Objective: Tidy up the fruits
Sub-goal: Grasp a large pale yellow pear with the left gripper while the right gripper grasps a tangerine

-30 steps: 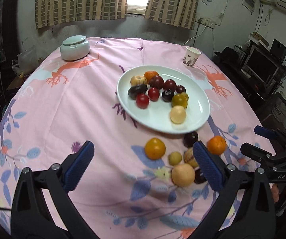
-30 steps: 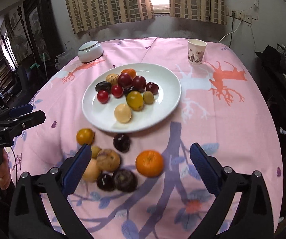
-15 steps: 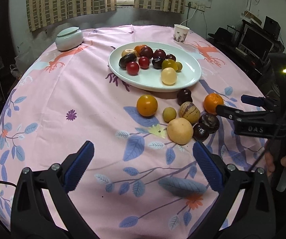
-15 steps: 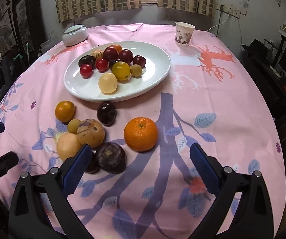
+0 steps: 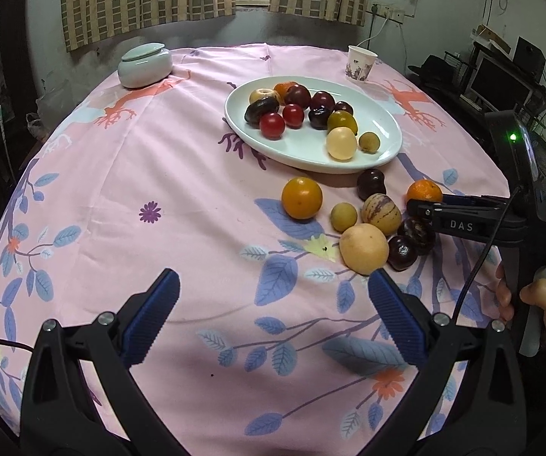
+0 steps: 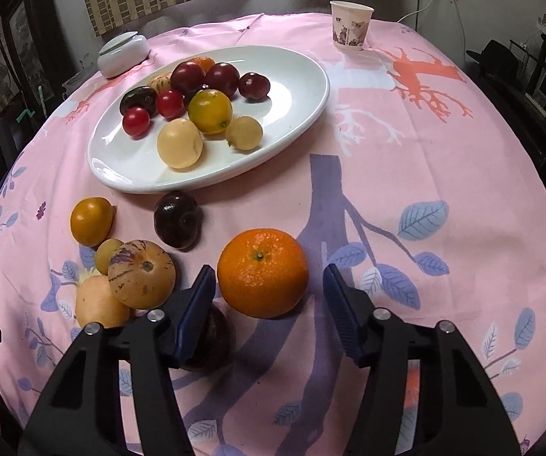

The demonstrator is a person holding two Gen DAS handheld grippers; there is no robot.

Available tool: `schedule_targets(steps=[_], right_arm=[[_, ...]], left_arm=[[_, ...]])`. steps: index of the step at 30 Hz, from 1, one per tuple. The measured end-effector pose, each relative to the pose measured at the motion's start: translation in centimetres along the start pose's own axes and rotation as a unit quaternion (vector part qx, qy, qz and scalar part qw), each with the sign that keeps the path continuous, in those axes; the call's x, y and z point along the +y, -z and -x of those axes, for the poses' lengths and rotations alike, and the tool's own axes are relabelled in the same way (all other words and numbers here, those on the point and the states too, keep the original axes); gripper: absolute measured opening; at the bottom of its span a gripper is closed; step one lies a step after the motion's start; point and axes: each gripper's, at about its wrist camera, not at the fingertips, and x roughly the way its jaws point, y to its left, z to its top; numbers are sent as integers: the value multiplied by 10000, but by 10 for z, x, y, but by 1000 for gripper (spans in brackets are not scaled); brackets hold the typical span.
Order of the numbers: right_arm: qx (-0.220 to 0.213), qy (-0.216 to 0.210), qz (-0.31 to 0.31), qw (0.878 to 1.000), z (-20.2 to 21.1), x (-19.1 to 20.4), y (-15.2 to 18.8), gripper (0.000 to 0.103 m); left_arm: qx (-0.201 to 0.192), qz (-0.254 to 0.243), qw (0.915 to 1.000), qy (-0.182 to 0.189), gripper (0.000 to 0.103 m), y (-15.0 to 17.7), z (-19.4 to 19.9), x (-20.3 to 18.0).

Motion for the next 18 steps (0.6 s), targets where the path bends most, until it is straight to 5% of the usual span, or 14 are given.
schedule_targets(steps=[5, 11, 18], right_arm=[[-121, -286, -176, 9994, 7, 1, 0, 45], [-877, -416, 58, 9953, 75, 13, 12, 45], [-864, -721, -247, 9933, 101, -8, 47, 46]], left_arm=[[38, 24, 10000, 58, 101, 1, 0, -1], [233, -86, 9996, 116, 101, 1, -11, -11], [577, -436, 9974, -68, 101, 3, -50, -43]])
